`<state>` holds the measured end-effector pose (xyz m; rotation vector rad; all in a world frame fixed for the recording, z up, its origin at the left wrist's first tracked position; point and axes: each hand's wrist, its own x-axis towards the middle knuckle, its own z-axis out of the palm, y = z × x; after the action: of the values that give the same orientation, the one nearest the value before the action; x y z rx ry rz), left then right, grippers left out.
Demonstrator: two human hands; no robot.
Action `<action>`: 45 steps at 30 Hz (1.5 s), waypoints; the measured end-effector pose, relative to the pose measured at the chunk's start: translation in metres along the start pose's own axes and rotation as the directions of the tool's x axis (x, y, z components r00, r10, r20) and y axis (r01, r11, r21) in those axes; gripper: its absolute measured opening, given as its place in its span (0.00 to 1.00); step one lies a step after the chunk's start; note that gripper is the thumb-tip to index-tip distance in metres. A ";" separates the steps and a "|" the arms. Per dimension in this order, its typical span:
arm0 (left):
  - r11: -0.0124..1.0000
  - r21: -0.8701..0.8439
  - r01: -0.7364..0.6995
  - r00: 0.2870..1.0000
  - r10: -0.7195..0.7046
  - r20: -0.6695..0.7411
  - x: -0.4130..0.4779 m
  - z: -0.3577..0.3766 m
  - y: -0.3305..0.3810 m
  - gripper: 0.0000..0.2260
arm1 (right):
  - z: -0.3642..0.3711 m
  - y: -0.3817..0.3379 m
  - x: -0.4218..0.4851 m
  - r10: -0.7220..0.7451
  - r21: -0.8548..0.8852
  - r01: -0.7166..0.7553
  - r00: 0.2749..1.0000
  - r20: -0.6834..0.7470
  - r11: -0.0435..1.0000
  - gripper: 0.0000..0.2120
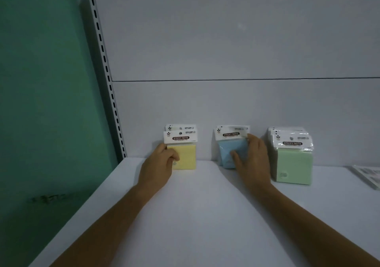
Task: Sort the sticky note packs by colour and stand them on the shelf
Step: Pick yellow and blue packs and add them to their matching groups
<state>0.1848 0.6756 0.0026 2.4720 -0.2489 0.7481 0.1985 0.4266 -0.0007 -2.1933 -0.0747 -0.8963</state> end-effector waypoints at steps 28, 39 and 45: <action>0.838 -0.422 0.347 0.937 -0.290 0.194 0.020 0.010 -0.023 0.18 | 0.044 -0.029 -0.018 0.493 -0.070 -0.498 0.867 -0.076 0.864 0.38; 0.835 -0.454 0.311 0.950 -0.274 0.146 0.022 0.018 -0.026 0.22 | 0.045 -0.031 -0.017 0.476 -0.105 -0.482 0.876 -0.083 0.870 0.37; 0.836 -0.466 0.291 0.956 -0.271 0.111 0.022 0.020 -0.029 0.16 | 0.046 -0.033 -0.017 0.487 -0.094 -0.494 0.869 -0.094 0.864 0.39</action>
<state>0.2214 0.6884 -0.0117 1.9903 -0.0665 0.4430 0.2022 0.4843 -0.0127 -2.1328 0.5619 -0.6891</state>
